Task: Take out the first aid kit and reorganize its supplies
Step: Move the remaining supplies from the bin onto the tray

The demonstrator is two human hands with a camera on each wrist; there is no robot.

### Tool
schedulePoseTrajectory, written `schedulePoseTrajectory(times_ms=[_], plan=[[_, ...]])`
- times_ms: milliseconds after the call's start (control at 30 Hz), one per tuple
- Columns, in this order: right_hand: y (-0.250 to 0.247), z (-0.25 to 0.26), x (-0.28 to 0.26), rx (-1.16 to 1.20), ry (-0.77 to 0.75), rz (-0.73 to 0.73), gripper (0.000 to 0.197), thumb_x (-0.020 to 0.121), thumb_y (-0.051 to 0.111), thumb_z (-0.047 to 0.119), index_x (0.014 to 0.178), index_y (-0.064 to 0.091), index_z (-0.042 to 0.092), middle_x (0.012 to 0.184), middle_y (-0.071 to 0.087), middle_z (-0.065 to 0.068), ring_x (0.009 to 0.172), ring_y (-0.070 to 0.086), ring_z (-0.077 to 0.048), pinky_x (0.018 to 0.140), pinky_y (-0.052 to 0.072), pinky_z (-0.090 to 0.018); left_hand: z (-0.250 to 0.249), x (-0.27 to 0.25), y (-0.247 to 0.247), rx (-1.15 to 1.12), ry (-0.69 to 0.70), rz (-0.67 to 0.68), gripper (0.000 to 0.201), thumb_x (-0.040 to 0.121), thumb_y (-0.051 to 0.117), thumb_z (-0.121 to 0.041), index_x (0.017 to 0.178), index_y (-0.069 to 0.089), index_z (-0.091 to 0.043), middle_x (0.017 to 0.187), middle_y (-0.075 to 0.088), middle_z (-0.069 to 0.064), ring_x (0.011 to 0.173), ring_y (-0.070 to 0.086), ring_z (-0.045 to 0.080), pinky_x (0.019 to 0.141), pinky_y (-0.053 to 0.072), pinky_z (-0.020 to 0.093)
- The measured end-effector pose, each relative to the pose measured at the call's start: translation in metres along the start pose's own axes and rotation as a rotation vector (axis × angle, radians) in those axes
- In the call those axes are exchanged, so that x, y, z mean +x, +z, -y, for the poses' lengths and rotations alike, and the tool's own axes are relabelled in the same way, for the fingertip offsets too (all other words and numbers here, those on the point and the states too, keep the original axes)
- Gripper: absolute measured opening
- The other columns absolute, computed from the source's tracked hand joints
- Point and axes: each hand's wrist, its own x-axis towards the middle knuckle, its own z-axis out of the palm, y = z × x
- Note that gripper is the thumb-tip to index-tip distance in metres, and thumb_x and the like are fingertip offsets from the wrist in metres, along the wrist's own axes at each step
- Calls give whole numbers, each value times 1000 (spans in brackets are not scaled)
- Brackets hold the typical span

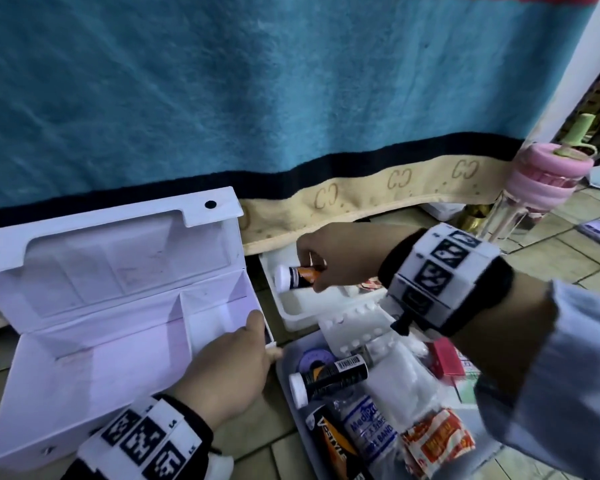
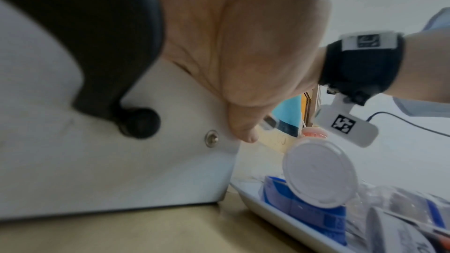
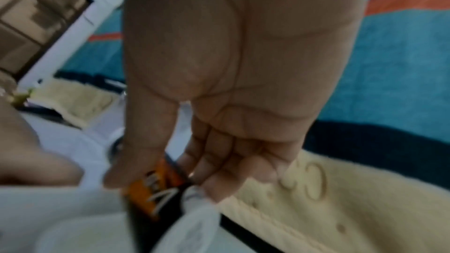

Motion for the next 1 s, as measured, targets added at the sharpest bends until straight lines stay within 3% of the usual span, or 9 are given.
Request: schedulePoseTrajectory(times_ms=[67, 167, 267, 400, 500, 667, 867, 1000], plan=[[-1, 8, -22, 31, -62, 96, 24, 81, 70, 32, 96, 51, 27, 85, 54, 12, 72, 50, -9, 61, 39, -26, -1, -1, -2, 2, -2, 4, 23, 97, 39, -36, 88, 24, -21, 67, 43, -4, 63, 43, 18, 61, 35, 33], [20, 20, -37, -18, -127, 175, 29, 82, 68, 34, 106, 55, 24, 94, 56, 7, 88, 51, -14, 70, 41, -31, -3, -3, -3, 30, -15, 8, 14, 97, 37, -24, 90, 25, -20, 65, 42, -2, 57, 39, 16, 53, 29, 32], [42, 24, -39, -88, -123, 122, 35, 86, 64, 31, 117, 52, 22, 110, 57, -3, 97, 53, -23, 69, 35, -30, -5, -5, -4, 64, -19, -5, 10, 97, 32, -23, 90, 26, -20, 64, 42, -2, 55, 38, 15, 49, 25, 30], [56, 24, -38, -63, -117, 64, 36, 87, 63, 30, 119, 49, 24, 112, 58, -7, 98, 52, -26, 71, 34, -31, -3, -3, -3, 63, -19, -10, 13, 98, 32, -28, 90, 26, -20, 67, 44, -4, 57, 41, 14, 51, 28, 31], [62, 20, -39, -17, -103, 64, 35, 87, 62, 31, 120, 50, 27, 112, 58, -6, 97, 50, -24, 75, 38, -34, -2, -3, -2, 47, -12, -11, 18, 99, 33, -34, 90, 26, -20, 67, 44, -3, 59, 42, 15, 51, 28, 30], [67, 14, -38, -35, -134, 55, 30, 92, 53, 29, 122, 53, 33, 116, 61, 0, 108, 51, -25, 93, 40, -40, -3, -4, -2, 29, -17, -14, 21, 98, 36, -34, 87, 25, -20, 63, 39, -3, 55, 37, 13, 47, 23, 28], [67, 12, -37, -107, -177, 4, 29, 97, 46, 27, 124, 55, 33, 117, 60, 3, 109, 50, -21, 87, 32, -34, -5, -5, -3, 26, -4, -21, 23, 98, 37, -35, 87, 25, -19, 63, 36, -4, 55, 34, 12, 47, 23, 26], [66, 11, -37, -120, -172, 5, 29, 96, 47, 27, 124, 55, 33, 117, 59, 2, 111, 49, -21, 91, 34, -36, -4, -5, -2, -1, -10, -16, 27, 98, 36, -39, 83, 23, -21, 63, 38, -3, 57, 38, 15, 51, 26, 30]])
